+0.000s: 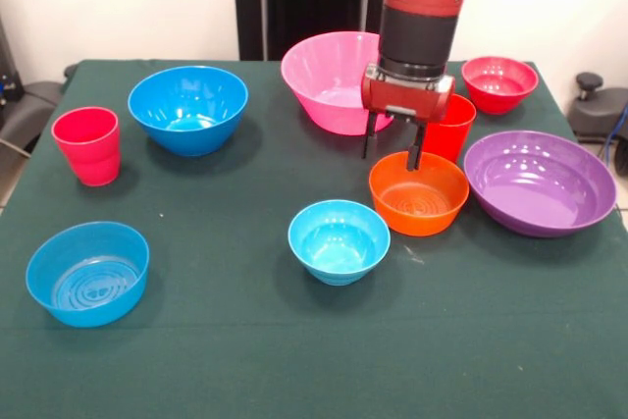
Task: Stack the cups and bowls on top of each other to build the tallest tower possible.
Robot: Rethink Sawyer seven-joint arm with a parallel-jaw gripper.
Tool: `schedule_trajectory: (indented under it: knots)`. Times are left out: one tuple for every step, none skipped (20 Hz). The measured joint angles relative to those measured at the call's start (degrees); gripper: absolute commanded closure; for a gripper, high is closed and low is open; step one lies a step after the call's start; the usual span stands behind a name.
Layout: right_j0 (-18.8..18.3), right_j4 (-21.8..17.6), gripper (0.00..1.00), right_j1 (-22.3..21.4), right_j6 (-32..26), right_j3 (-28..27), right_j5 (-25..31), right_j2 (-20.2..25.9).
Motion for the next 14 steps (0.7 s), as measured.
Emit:
schedule_trajectory:
  knots:
    - [0.0,0.0,0.0,0.6,0.0,-0.4,0.0,-0.1]
    - [0.1,0.0,0.0,1.5,0.0,-0.9,0.0,-0.3]
    - [0.2,0.0,0.0,2.6,0.0,-1.6,0.0,-0.6]
    - [0.2,0.0,0.0,3.4,0.0,-2.1,0.0,-0.8]
    - [0.2,0.0,0.0,3.7,0.0,-2.3,0.0,-0.8]
    - [0.2,0.0,0.0,4.2,0.0,-2.6,0.0,-0.9]
    - [0.1,0.0,0.0,4.9,0.0,-3.1,0.0,-1.0]
    - [0.1,0.0,0.0,5.4,0.0,-3.5,0.0,-1.0]
    - [0.1,0.0,0.0,5.8,0.0,-3.8,0.0,-1.1]
    - [0.0,0.0,0.0,6.2,0.0,-4.1,0.0,-1.1]
    - [0.0,0.0,0.0,6.3,0.0,-4.3,0.0,-1.1]
    - [0.0,0.0,0.0,6.3,0.0,-4.4,0.0,-1.1]
    - [0.1,0.0,0.0,6.3,0.0,-4.6,0.0,-1.2]
    - [0.1,0.0,0.0,6.4,0.0,-5.0,0.0,-1.3]
